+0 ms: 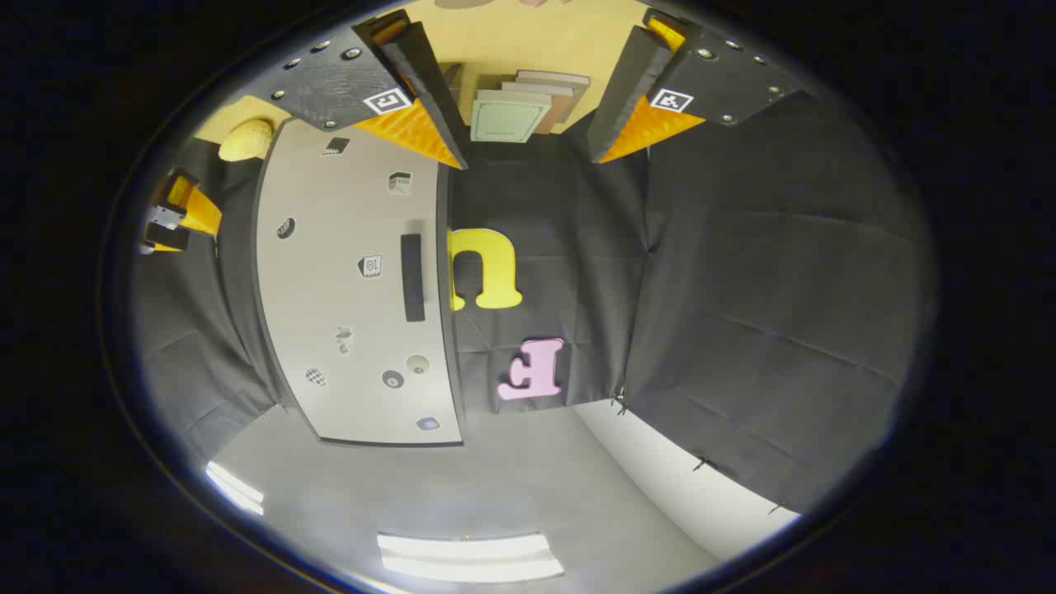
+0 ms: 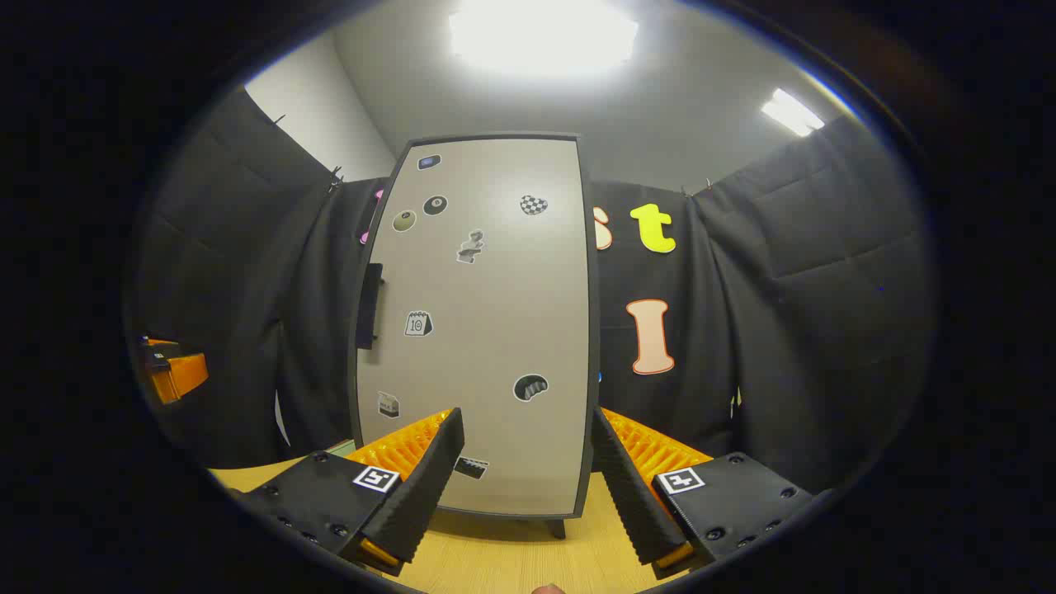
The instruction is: Open the cabinet door with the right hand, grasp the bottle in the cabinet with the left hand and place it on the coaster, then close the cabinet door with the right hand.
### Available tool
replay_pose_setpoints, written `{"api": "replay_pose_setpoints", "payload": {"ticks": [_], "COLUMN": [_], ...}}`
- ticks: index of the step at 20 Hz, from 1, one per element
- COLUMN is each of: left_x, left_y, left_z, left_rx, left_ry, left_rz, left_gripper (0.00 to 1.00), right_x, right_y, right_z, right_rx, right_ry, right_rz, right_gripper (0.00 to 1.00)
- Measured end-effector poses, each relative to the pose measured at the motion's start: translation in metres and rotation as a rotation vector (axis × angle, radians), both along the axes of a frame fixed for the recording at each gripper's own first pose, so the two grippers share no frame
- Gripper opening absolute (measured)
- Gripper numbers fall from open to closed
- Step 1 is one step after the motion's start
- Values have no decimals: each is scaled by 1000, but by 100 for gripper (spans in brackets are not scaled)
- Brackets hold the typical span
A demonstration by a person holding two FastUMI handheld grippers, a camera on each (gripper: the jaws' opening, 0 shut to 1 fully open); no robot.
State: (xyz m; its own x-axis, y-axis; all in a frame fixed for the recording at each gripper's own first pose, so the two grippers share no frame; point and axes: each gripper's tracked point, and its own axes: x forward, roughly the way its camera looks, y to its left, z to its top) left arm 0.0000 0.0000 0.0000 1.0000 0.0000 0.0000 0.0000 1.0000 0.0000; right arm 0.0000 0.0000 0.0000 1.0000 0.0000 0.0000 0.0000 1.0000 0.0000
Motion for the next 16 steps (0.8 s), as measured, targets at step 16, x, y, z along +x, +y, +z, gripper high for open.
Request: {"api": "replay_pose_setpoints", "payload": {"ticks": [16], "left_x": [5], "left_y": [-11], "left_z": [0], "left_rx": [25], "left_ry": [7], "left_rz": [-27], "left_gripper": [88], "right_x": [2], "right_y": [-12], "right_z": [-6], "right_rx": [59], "right_ry": [55], "right_rz": [-58], "right_gripper": [98]}}
